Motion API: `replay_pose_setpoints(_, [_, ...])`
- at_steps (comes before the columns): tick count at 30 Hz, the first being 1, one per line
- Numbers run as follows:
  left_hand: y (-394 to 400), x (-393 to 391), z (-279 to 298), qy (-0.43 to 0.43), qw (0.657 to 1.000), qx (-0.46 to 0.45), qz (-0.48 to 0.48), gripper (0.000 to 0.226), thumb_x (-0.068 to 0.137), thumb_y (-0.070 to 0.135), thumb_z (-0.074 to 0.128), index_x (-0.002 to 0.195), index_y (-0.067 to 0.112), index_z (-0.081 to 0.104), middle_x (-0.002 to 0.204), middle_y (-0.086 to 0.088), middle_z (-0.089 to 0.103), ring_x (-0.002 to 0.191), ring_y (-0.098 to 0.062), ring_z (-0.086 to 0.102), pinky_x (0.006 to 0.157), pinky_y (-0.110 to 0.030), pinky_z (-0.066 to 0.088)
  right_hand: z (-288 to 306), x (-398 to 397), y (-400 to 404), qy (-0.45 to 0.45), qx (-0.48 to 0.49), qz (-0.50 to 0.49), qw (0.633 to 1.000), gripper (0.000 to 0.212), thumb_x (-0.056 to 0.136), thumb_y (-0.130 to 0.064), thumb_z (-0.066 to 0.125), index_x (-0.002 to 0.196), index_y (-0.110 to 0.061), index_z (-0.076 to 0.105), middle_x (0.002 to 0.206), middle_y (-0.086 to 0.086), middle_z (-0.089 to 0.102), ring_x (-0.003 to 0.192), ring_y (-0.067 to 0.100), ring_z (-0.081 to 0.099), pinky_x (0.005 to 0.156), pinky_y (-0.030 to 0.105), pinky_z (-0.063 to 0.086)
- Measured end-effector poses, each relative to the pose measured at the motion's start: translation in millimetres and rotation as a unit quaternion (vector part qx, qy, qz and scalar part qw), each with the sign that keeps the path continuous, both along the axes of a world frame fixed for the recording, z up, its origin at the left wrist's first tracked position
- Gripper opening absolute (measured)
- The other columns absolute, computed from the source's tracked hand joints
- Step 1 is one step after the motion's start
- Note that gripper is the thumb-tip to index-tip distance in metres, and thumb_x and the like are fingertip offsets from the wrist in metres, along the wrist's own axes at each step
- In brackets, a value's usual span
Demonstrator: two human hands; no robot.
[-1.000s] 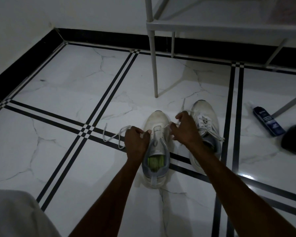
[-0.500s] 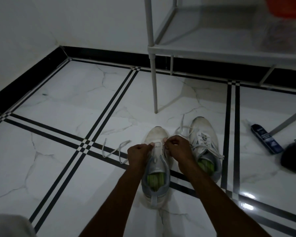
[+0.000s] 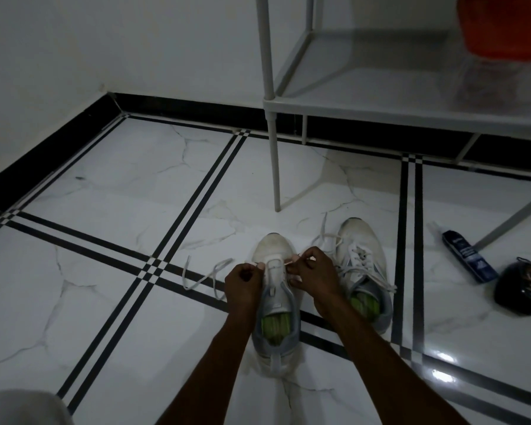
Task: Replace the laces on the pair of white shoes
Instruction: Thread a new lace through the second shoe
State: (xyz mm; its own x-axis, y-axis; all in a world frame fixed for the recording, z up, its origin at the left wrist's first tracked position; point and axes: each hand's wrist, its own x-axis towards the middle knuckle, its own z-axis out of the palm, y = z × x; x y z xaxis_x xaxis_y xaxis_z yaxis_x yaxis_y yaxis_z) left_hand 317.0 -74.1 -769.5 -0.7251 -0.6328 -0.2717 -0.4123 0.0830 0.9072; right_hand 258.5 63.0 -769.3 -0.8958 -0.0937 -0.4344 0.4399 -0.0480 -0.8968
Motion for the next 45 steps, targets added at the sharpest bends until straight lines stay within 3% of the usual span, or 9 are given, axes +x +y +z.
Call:
replay_pose_setpoints(3, [1, 0, 1, 0.002, 1.0, 0.019, 0.004, 0.026, 0.095, 0.023, 0.071, 0.081, 0.001, 0.067, 0.072, -0.006, 0.065, 0.065, -0.01, 0.056, 0.062, -0.02, 0.046, -1, 1, 1, 0.0, -0.013, -0.004, 1.0, 0.018, 0.095, -0.011, 0.064, 0.083, -0.012, 0.051, 0.091, 0.019, 0.073, 0.081, 0.028, 0.073, 0.061, 0.035, 0.055])
replay_pose_setpoints(8, [3, -1, 3, -0.001, 1.0, 0.024, 0.012, 0.028, 0.096, 0.024, 0.068, 0.086, -0.001, 0.067, 0.078, -0.009, 0.068, 0.068, -0.012, 0.057, 0.065, -0.023, 0.048, -4, -2, -3, -0.02, -0.024, 0.003, 1.0, 0.024, 0.093, -0.011, 0.066, 0.076, -0.02, 0.052, 0.091, 0.018, 0.074, 0.084, 0.03, 0.074, 0.067, 0.039, 0.056])
replay_pose_setpoints(16, [5, -2, 10, -0.021, 0.999, 0.045, 0.009, 0.027, 0.097, 0.024, 0.067, 0.087, -0.001, 0.068, 0.077, -0.008, 0.067, 0.072, -0.018, 0.058, 0.066, -0.026, 0.048, 5, -4, -1, -0.039, -0.002, 0.029, 0.999, 0.024, 0.091, -0.01, 0.069, 0.077, -0.017, 0.051, 0.093, 0.021, 0.072, 0.083, 0.029, 0.073, 0.058, 0.035, 0.055])
replay_pose_setpoints(19, [7, -4, 18, -0.021, 0.996, 0.082, 0.009, 0.027, 0.099, 0.026, 0.065, 0.089, 0.002, 0.069, 0.076, -0.004, 0.066, 0.075, -0.018, 0.058, 0.064, -0.024, 0.047, 11, 0, 1, -0.004, 0.028, 0.052, 0.998, 0.016, 0.088, -0.019, 0.074, 0.081, -0.016, 0.059, 0.099, 0.014, 0.071, 0.093, 0.029, 0.07, 0.073, 0.05, 0.059])
replay_pose_setpoints(23, [6, -11, 49, -0.019, 0.993, 0.114, -0.011, 0.022, 0.104, 0.025, 0.055, 0.103, 0.008, 0.069, 0.09, 0.001, 0.067, 0.084, -0.012, 0.061, 0.066, -0.023, 0.048, 35, -5, 0, 0.044, 0.059, 0.051, 0.996, 0.01, 0.093, -0.028, 0.068, 0.096, -0.019, 0.07, 0.103, -0.001, 0.074, 0.102, 0.02, 0.068, 0.089, 0.041, 0.055])
replay_pose_setpoints(29, [-5, -32, 94, 0.023, 0.997, 0.056, -0.043, 0.029, 0.108, 0.021, 0.045, 0.103, 0.009, 0.07, 0.095, -0.005, 0.073, 0.096, -0.02, 0.067, 0.082, -0.029, 0.049, 107, -20, -13, -0.042, -0.047, 0.07, 0.996, 0.023, 0.102, -0.032, 0.052, 0.109, -0.02, 0.071, 0.103, -0.005, 0.076, 0.105, 0.013, 0.067, 0.092, 0.037, 0.049])
replay_pose_setpoints(31, [-5, -38, 109, 0.036, 0.997, 0.043, -0.058, 0.03, 0.109, 0.02, 0.043, 0.106, 0.007, 0.07, 0.093, -0.004, 0.073, 0.096, -0.019, 0.068, 0.083, -0.028, 0.05, 124, -24, -18, -0.021, -0.021, 0.078, 0.996, 0.025, 0.103, -0.031, 0.05, 0.109, -0.02, 0.071, 0.1, -0.005, 0.075, 0.102, 0.014, 0.066, 0.09, 0.036, 0.049])
replay_pose_setpoints(37, [-8, -63, 156, 0.082, 0.992, 0.05, -0.086, 0.031, 0.109, 0.02, 0.041, 0.105, 0.009, 0.069, 0.096, -0.002, 0.077, 0.096, -0.012, 0.07, 0.08, -0.023, 0.048, 171, -39, -33, 0.103, 0.047, 0.067, 0.991, 0.028, 0.104, -0.025, 0.047, 0.106, -0.01, 0.071, 0.095, 0.002, 0.074, 0.082, 0.008, 0.066, 0.063, 0.009, 0.045])
replay_pose_setpoints(45, [-14, -83, 206, 0.16, 0.984, 0.032, -0.075, 0.03, 0.109, 0.024, 0.043, 0.103, 0.012, 0.07, 0.095, 0.0, 0.076, 0.094, -0.007, 0.069, 0.082, -0.024, 0.05, 217, -61, -44, 0.176, 0.047, 0.058, 0.981, 0.027, 0.104, -0.026, 0.048, 0.101, -0.013, 0.071, 0.09, 0.001, 0.075, 0.088, 0.014, 0.07, 0.078, 0.022, 0.053])
